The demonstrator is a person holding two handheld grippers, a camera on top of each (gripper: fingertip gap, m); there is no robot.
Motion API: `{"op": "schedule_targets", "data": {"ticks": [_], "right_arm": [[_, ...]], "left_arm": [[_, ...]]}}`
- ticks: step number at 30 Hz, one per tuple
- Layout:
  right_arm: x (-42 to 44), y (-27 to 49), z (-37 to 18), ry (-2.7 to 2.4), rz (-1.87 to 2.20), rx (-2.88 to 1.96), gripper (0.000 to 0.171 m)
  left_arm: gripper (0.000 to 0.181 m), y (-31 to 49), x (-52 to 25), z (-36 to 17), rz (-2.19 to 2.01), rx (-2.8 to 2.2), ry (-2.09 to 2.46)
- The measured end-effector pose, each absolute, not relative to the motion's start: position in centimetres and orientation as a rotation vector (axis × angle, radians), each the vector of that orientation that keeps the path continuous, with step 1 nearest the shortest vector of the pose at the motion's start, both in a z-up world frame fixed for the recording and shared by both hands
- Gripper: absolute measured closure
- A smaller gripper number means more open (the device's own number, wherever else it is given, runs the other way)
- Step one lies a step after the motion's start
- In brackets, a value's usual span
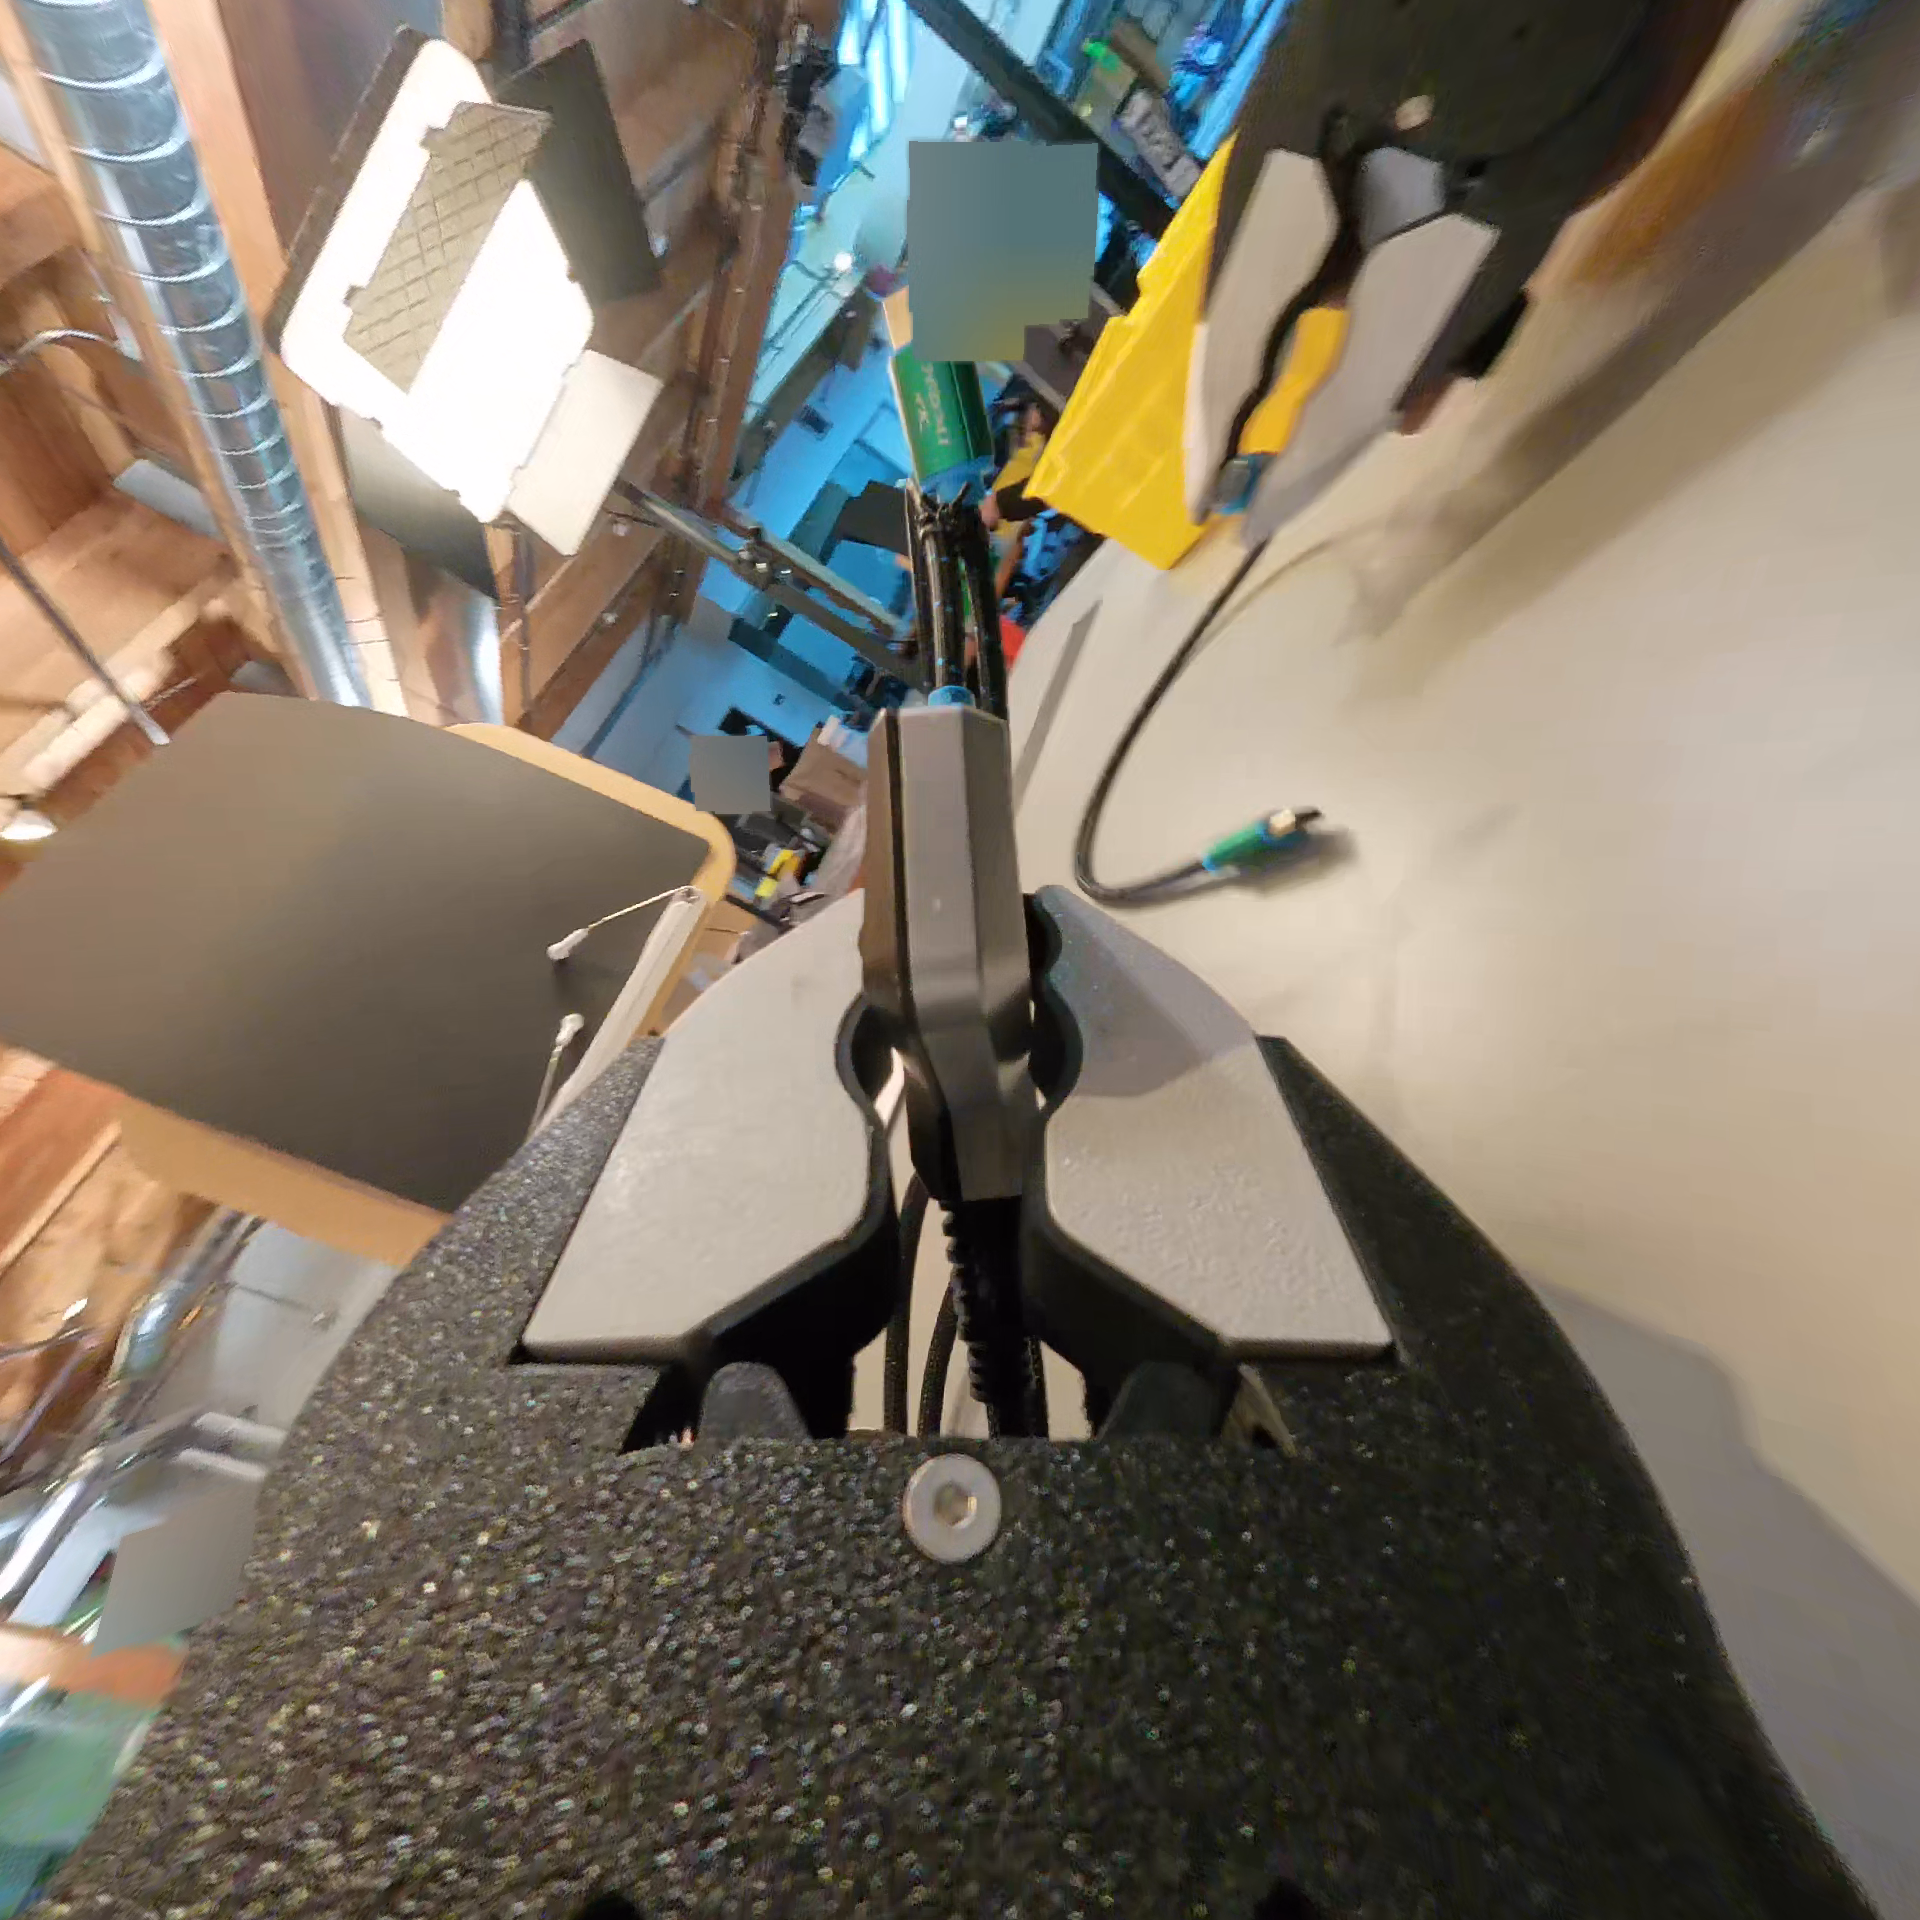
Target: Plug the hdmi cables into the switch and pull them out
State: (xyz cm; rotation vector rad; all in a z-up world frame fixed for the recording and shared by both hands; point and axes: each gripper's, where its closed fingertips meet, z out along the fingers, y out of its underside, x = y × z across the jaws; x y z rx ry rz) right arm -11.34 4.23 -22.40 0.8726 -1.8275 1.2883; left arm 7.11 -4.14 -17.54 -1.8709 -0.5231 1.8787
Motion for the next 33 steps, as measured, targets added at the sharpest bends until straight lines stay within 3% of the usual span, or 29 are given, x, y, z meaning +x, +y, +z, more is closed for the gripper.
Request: {"op": "schedule_targets", "data": {"ticks": [6, 12, 23, 27, 33], "right_arm": [[-15.4, 4.0, -19.0, -1.87, 1.336, 0.59, 0.159], [-18.0, 6.4, -11.4, -1.766, 1.436, 0.377, 0.159], [-21.8, 21.1, 0.5, -1.613, 1.581, 0.101, 0.159], [-23.6, 24.8, -1.0, -1.686, 1.479, 0.113, 0.159], [-26.6, 26.1, -7.6, -1.981, 1.227, 0.166, 0.16]], "left_arm": [[0.159, -3.8, 6.6, -19.6, 1.842, -2.005, -0.512], [0.158, -6.3, 6.7, -18.4, 1.929, -1.89, -0.66], [0.158, -7.1, 6.3, -19.3, 1.934, -1.94, -0.718], [0.158, -6.8, 6.0, -19.8, 1.928, -1.979, -0.705], [0.158, -6.6, 5.9, -20.2, 1.931, -2.009, -0.695]]}}
